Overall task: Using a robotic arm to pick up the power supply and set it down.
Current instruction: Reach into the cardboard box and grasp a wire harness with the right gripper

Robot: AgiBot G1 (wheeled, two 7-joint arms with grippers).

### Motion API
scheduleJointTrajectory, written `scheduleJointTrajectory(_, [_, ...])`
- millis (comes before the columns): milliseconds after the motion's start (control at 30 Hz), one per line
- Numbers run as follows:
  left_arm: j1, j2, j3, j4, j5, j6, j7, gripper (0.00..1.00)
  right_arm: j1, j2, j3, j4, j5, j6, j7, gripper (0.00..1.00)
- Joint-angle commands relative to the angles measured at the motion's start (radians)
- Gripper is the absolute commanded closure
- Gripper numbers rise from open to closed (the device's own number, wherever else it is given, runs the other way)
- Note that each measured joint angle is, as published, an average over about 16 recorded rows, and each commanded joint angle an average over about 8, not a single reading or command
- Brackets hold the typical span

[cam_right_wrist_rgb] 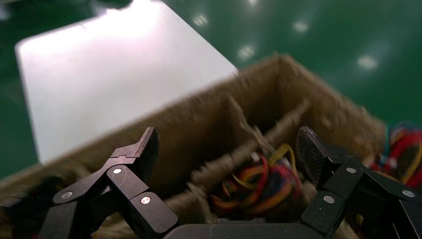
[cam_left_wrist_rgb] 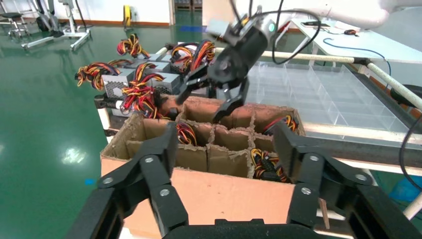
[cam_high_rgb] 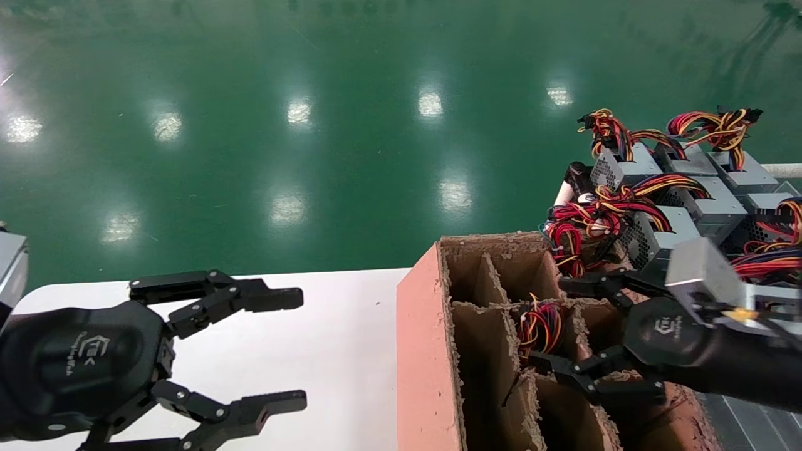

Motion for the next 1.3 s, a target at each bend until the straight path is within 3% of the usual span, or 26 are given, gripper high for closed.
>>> scheduleJointTrajectory(33, [0.000,0.000,0.000,0.000,0.000,0.000,0.000,1.00,-0.004,-0.006,-0.017,-0.005,-0.035,0.023,0.021,0.69])
scheduleJointTrajectory(100, [0.000,0.000,0.000,0.000,0.000,0.000,0.000,1.00,-0.001,-0.021,-0.027,-0.028,-0.054,0.035,0.022,0.92])
scheduleJointTrajectory(167, [0.000,0.000,0.000,0.000,0.000,0.000,0.000,1.00,0.005,-0.037,-0.035,-0.056,-0.066,0.040,0.020,1.00])
scheduleJointTrajectory(467, [0.000,0.000,0.000,0.000,0.000,0.000,0.000,1.00,0.034,-0.072,-0.060,-0.148,-0.087,0.001,0.001,1.00])
scheduleJointTrajectory(1300, [0.000,0.000,0.001,0.000,0.000,0.000,0.000,1.00,0.013,-0.074,-0.061,-0.177,-0.067,-0.011,0.005,1.00])
